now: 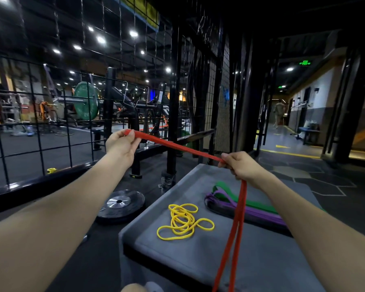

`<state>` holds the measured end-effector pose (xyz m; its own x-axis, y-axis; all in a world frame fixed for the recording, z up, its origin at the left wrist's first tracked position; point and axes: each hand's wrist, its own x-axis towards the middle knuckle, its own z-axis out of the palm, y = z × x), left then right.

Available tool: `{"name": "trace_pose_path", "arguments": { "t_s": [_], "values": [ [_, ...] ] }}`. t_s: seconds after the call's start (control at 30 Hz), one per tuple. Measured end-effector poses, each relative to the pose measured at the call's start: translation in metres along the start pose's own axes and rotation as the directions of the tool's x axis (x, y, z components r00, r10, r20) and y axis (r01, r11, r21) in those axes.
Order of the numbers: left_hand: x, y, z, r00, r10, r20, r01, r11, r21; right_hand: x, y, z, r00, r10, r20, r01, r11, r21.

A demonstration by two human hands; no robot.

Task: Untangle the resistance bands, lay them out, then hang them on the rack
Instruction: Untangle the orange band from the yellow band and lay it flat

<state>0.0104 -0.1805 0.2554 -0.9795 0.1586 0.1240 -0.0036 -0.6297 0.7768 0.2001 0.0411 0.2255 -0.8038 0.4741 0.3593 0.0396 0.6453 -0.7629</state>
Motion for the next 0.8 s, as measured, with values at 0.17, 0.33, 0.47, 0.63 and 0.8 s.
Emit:
{"name": "trace_pose_path", "arguments": {
  "t_s": [0.17, 0.33, 0.47, 0.63, 0.8],
  "values": [
    [0.007, -0.032, -0.021, 0.992, 0.114, 0.058, -0.11, 0.533, 0.839, 0.001, 0.002, 0.003, 0.998, -0.017, 0.056, 0.019, 0.999, -0.05],
    [-0.045, -0.064, 0.025, 0.84, -0.103, 0.533, -0.387, 0.575, 0.721, -0.001, -0.01, 0.019, 0.983, -0.061, 0.175, 0.073, 0.995, -0.065],
    [-0.083, -0.092, 0.048, 0.638, -0.311, 0.704, -0.379, 0.669, 0.639, -0.005, -0.01, 0.018, 0.979, -0.049, 0.199, 0.064, 0.995, -0.072],
    [-0.088, -0.098, 0.059, 0.633, -0.325, 0.702, -0.316, 0.72, 0.618, -0.013, 0.002, 0.007, 0.981, -0.01, 0.196, -0.013, 0.993, 0.116],
    [-0.072, -0.073, 0.063, 0.737, -0.204, 0.644, -0.263, 0.791, 0.552, -0.026, 0.018, 0.009, 0.96, 0.047, 0.277, -0.165, 0.891, 0.423]
  ]
}}
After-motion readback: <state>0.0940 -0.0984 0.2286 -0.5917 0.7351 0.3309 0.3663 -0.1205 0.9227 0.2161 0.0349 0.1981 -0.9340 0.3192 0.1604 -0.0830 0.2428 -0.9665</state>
